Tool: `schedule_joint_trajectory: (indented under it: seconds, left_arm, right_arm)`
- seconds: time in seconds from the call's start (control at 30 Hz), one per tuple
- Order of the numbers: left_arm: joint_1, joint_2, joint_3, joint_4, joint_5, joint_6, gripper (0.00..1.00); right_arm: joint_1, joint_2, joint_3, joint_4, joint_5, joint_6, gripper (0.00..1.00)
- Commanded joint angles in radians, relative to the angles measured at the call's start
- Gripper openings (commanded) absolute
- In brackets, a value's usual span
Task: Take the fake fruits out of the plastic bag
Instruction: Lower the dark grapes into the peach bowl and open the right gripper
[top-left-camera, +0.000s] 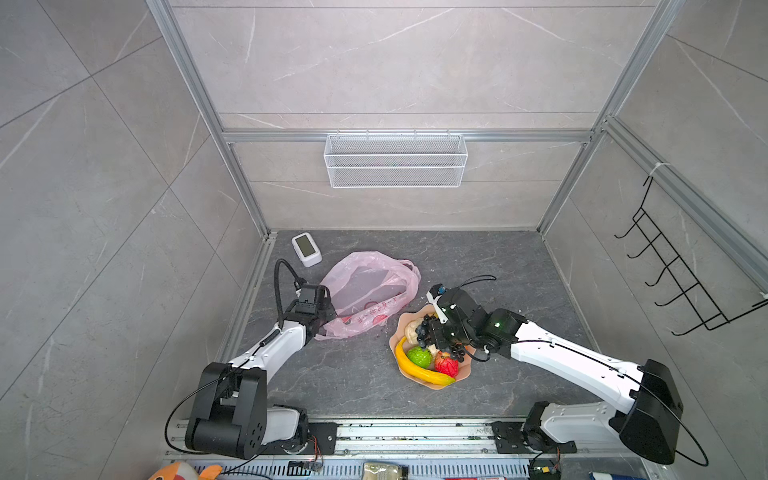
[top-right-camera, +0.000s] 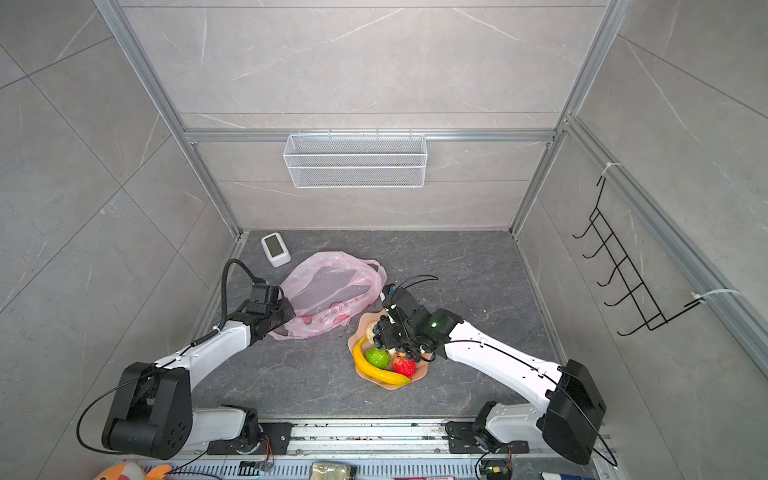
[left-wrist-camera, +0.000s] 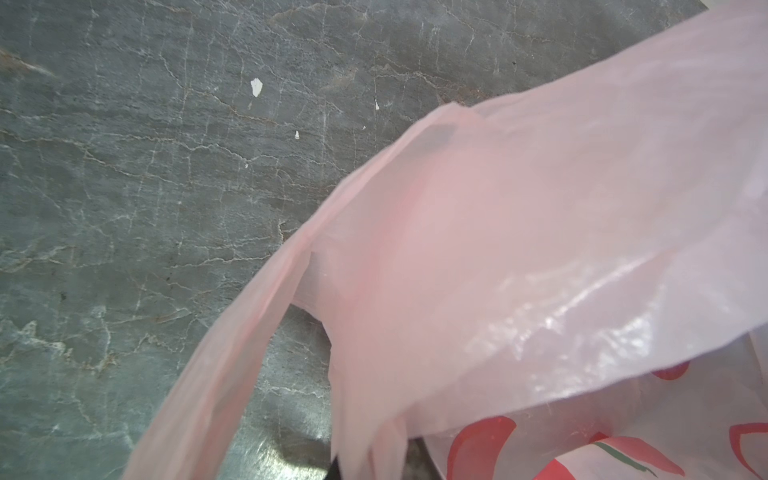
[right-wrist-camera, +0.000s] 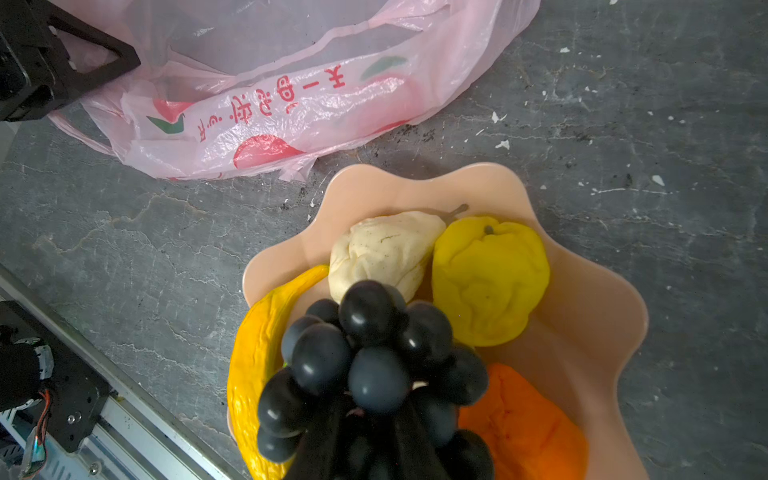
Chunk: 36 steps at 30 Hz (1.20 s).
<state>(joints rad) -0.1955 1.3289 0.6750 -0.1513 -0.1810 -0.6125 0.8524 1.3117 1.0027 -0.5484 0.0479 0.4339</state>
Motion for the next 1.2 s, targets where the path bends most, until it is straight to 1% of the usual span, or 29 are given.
schedule_joint_trajectory:
  seconds: [0.0,0.23,0.4,0.47,0.53,0.7,0.77,0.83,0.9,1.1,1.17]
  left_arm:
    - [0.005,0.010,0.001,0.023,-0.007,0.022,0.00]
    - [0.005,0.012,0.000,0.024,-0.008,0.024,0.00]
    - [0.005,0.016,0.003,0.023,-0.005,0.024,0.00]
    - [0.005,0.015,0.003,0.024,-0.005,0.024,0.00]
    - [0.005,0.014,0.002,0.024,-0.006,0.025,0.00]
    - [0.005,0.013,0.002,0.022,-0.011,0.027,0.00]
    - [0.005,0.016,0.003,0.023,-0.007,0.027,0.00]
    - [0.005,0.019,0.005,0.024,-0.005,0.027,0.00]
    - [0.005,0.020,0.007,0.024,-0.002,0.027,0.00]
    - [0.005,0.012,0.005,0.028,0.001,0.024,0.00]
    - [0.005,0.015,0.007,0.029,0.008,0.019,0.00]
  right_arm:
    - [0.005,0.020,-0.005,0.036,-0.013,-0.004,0.21]
    - [0.005,0.051,-0.014,0.062,0.001,0.003,0.22]
    - [0.005,0.063,-0.025,0.072,-0.002,0.011,0.26]
    - [0.005,0.065,-0.032,0.077,0.000,0.012,0.29]
    - [0.004,0.065,-0.036,0.077,0.005,0.012,0.34]
    - [0.005,0.055,-0.040,0.073,0.019,0.011,0.38]
    - [0.005,0.046,-0.041,0.068,0.029,0.011,0.44]
    - [0.006,0.035,-0.042,0.062,0.042,0.009,0.55]
    - [0.005,0.026,-0.045,0.065,0.043,0.010,0.61]
    - [0.005,0.018,-0.041,0.056,0.075,0.012,0.69]
    - [0.005,0.014,-0.039,0.051,0.088,0.012,0.73]
